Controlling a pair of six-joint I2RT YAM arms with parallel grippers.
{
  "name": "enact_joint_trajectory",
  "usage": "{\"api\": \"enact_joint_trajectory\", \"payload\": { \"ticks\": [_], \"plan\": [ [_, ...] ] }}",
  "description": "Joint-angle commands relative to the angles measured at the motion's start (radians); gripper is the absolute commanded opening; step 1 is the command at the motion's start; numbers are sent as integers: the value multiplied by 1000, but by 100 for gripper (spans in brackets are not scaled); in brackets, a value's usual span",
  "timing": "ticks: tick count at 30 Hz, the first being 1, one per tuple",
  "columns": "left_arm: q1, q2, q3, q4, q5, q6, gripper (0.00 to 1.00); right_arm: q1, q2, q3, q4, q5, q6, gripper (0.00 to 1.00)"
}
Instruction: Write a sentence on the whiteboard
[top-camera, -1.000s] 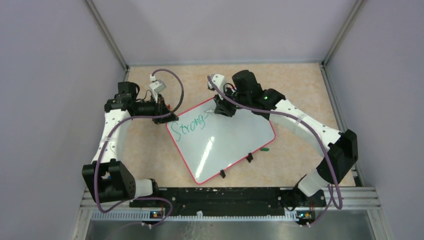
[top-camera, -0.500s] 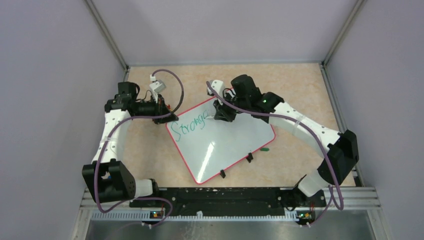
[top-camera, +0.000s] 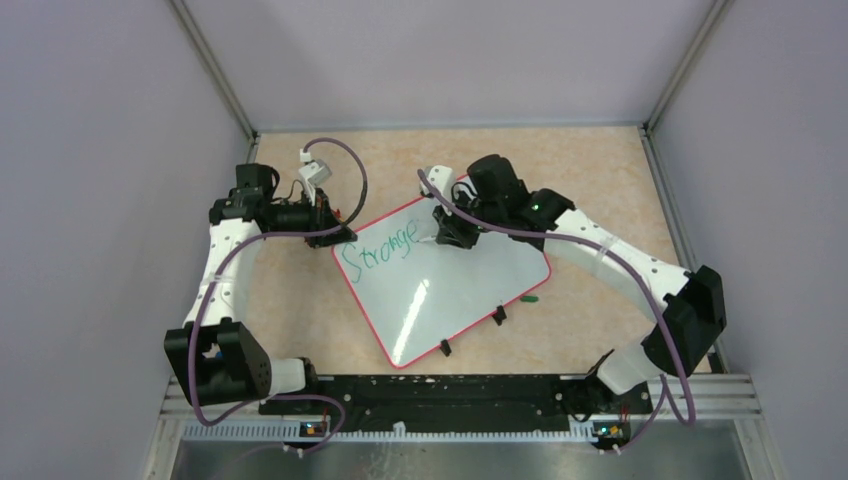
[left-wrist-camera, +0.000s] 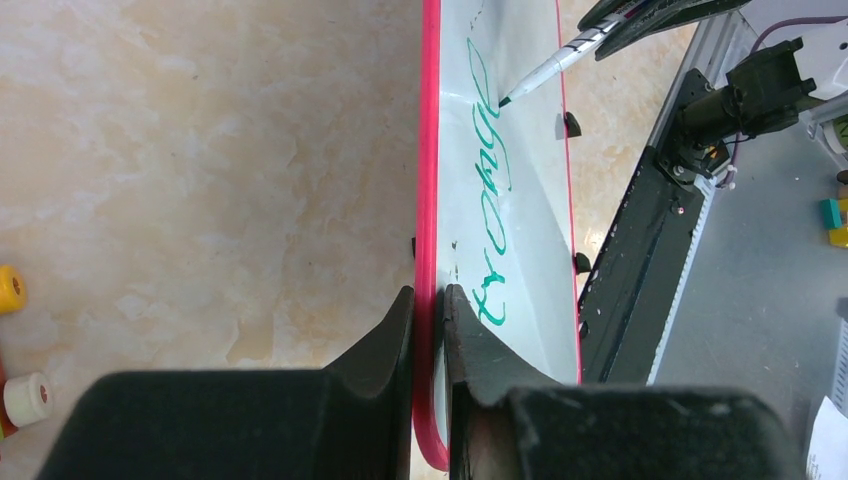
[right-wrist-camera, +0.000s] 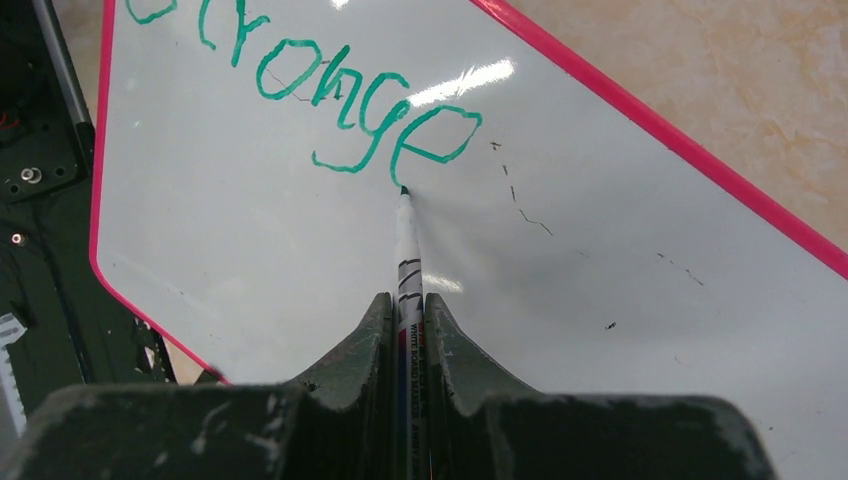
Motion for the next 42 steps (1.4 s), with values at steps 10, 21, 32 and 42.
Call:
{"api": "enact_joint_trajectory", "payload": {
  "ticks": [10, 21, 32, 42],
  "plan": [
    [-19, -34, -9, 28, -23, 22, 0, -39, -37, 100, -9, -12, -20, 0],
    [-24, -30, -5, 27, -21, 22, 0, -43, -6, 120, 1, -18, -31, 0],
    [-24, -34, -9, 28, -26, 23, 0, -43, 35, 134, 16, 14, -46, 0],
    [-24, -36, -11, 27, -28, 23, 0, -53, 14, 94, 9, 44, -50, 0]
  ]
}}
